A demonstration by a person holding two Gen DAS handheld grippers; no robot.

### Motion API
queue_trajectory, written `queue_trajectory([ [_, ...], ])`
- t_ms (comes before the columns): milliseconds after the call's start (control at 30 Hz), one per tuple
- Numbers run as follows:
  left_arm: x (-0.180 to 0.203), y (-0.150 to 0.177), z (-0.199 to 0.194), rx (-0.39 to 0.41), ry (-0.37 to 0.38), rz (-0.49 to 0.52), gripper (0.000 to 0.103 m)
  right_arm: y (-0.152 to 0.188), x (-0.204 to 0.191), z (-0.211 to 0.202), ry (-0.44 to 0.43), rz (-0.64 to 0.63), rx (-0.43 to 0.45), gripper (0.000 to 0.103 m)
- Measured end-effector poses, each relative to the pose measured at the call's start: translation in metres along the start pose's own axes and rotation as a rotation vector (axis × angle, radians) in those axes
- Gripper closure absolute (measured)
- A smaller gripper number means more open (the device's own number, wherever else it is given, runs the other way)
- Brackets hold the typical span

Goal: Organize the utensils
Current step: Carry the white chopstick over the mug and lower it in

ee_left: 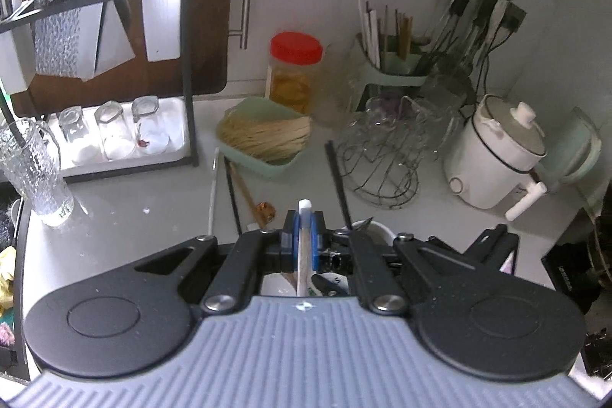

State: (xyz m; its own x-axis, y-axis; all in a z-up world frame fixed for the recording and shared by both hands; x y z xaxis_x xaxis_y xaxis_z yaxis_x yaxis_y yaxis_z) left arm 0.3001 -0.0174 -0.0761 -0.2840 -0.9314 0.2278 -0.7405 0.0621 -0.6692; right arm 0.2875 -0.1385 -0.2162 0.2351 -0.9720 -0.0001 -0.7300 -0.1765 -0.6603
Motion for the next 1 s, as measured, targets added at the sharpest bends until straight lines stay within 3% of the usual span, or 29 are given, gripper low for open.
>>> queue_trajectory([
  [433, 0.018, -0.015, -0.012, 0.029, 0.045, 0.034, 0.096, 0.0, 0.0, 0.001, -0.008, -0.004, 0.004, 0.012],
  [1000, 0.061, -0.071, -0.048, 0.072, 0.05, 0.157, 0.096, -0.002, 0.0, 0.002, -0.027, -0.023, 0.001, 0.012],
])
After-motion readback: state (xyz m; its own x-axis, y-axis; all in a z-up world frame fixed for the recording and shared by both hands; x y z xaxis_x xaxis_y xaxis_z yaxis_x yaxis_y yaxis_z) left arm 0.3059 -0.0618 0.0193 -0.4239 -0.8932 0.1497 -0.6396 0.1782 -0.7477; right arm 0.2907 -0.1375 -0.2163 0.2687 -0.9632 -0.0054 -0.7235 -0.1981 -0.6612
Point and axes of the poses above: each gripper's, at about its wrist camera, not at the fingertips, and z roughly the way its jaws point, x to its right, y to its underside, the point moved 8 cm from there along z, roughly the way its jaws point, and after that the axes turned 3 degrees about y, right-handed, at the moved point
